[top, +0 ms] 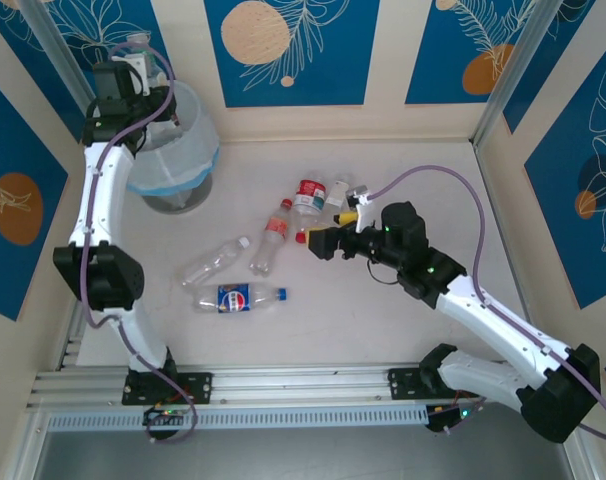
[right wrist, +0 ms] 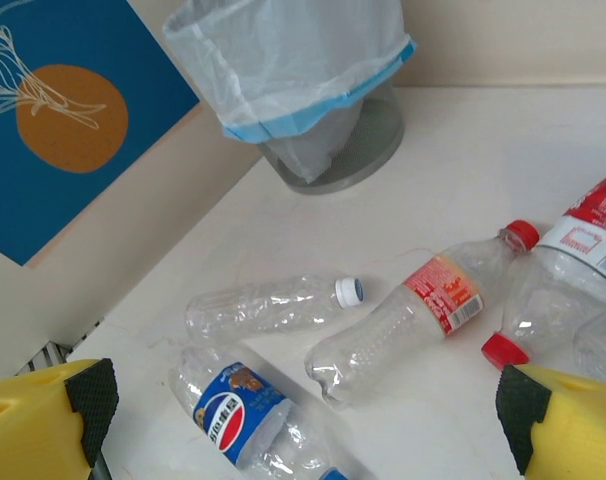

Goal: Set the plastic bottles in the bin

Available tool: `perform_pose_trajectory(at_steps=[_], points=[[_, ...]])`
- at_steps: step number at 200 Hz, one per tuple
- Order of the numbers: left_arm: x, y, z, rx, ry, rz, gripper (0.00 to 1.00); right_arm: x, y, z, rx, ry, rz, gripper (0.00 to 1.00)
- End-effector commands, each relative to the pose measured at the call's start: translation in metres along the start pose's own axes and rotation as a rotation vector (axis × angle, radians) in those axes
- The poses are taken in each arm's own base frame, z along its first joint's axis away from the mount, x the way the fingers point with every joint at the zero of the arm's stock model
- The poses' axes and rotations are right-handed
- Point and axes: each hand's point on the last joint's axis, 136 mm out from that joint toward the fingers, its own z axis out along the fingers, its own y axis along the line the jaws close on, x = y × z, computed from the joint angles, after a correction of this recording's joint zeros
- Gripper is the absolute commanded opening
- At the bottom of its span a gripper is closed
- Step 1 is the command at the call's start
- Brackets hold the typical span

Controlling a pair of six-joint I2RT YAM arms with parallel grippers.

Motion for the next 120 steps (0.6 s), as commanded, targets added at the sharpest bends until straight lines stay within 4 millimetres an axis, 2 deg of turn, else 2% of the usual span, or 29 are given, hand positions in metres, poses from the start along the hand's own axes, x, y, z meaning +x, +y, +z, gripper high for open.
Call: perform_pose_trajectory(at_steps=[1,16,39,82,120], points=[[-0.026,0.021,0.006,-0.043,-0.065,-0.035,0.51,0.005,-0.003,-0.006,0.020,-0.008,-0.008,0.99],[-0.023,0.022,0.018,-0.032,-0.050,-0.027,0.51,0.006,-0.004,-0.008,0.027,-0.011,-0.003,0.99],[-0.010,0.010,0.035,0.045,-0.004,-0.021,0.52,0.006,-0.006,-0.009,0.036,-0.015,-0.004,0.99],[0.013,0.013,0.052,0.047,0.055,-0.063,0.52,0.005,-0.007,-0.009,0.043,-0.018,-0.009,0.99],[0.041,0.006,0.063,0.095,0.110,-0.071,0.54,0.006,-0.007,-0.009,0.046,-0.015,-0.015,0.99]])
